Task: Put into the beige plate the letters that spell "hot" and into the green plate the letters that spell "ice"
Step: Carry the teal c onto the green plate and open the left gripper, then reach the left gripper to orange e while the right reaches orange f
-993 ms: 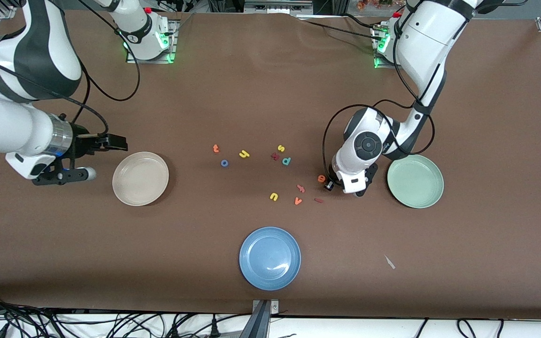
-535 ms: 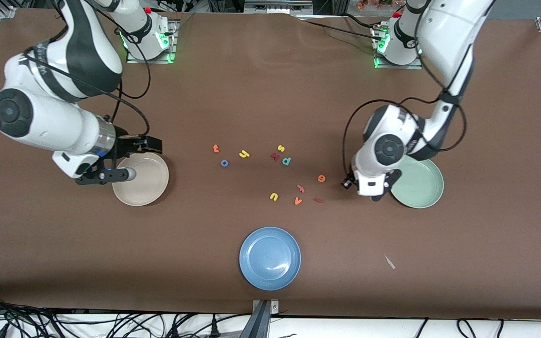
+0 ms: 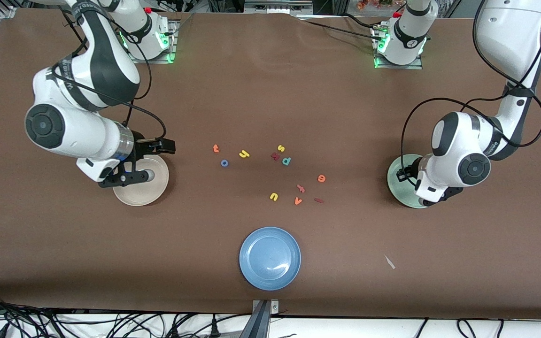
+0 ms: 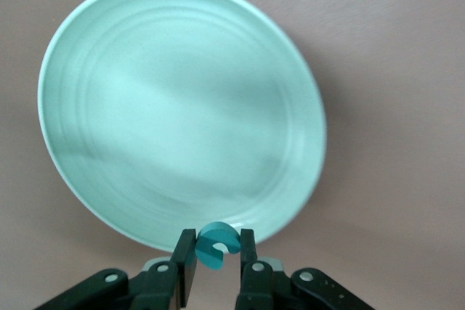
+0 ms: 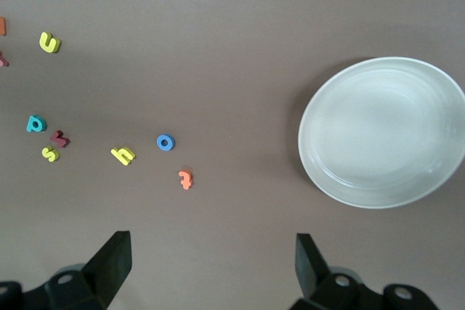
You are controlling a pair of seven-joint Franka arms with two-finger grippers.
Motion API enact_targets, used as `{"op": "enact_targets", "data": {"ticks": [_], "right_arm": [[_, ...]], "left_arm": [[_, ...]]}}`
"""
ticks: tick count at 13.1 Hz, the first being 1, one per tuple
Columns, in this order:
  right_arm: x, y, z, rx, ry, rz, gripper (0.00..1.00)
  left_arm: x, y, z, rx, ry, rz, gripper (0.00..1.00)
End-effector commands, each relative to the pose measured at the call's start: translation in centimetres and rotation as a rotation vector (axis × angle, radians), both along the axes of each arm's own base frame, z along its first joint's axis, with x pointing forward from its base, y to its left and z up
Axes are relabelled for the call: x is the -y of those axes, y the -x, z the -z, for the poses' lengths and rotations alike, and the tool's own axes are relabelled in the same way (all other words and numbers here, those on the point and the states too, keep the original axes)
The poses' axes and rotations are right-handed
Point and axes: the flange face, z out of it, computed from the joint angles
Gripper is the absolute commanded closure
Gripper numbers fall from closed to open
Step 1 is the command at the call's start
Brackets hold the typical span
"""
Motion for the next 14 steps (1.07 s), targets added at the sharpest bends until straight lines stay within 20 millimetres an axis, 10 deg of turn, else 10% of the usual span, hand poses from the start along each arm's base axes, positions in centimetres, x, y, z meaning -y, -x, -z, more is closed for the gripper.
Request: {"op": "enact_targets", "data": {"ticks": [1,2,4,8,14], "right_arm": [[-1.5,2.2,1.2,0.035,-0.008,-0.030,0.00],[-2.2,3.0,2.1,0.054,-0.011,-0.032,0.00],[-3.0,3.5,3.7,0.103,-0.020,0.013,0.00],[-6.2,6.4,7.7,0.132,-0.028,0.067,0.01],[-4.8,12.8,14.7,0.209,0.009,0.044,0.01]], "left_arm": [[-0.3,-0.1,1.4,-0.001,0.001,0.042,0.79],[-0.4,-0.3,1.3,0.005,0.000,0.041,0.35],[-0.4,-0.9,-0.2,0.022,0.005,0.051,0.02],[2.8,-1.3,-3.5,0.045,0.026,-0.007,0.01],[15.3,-0.3,-4.0,0.084,-0.011,-0.327,0.01]]}}
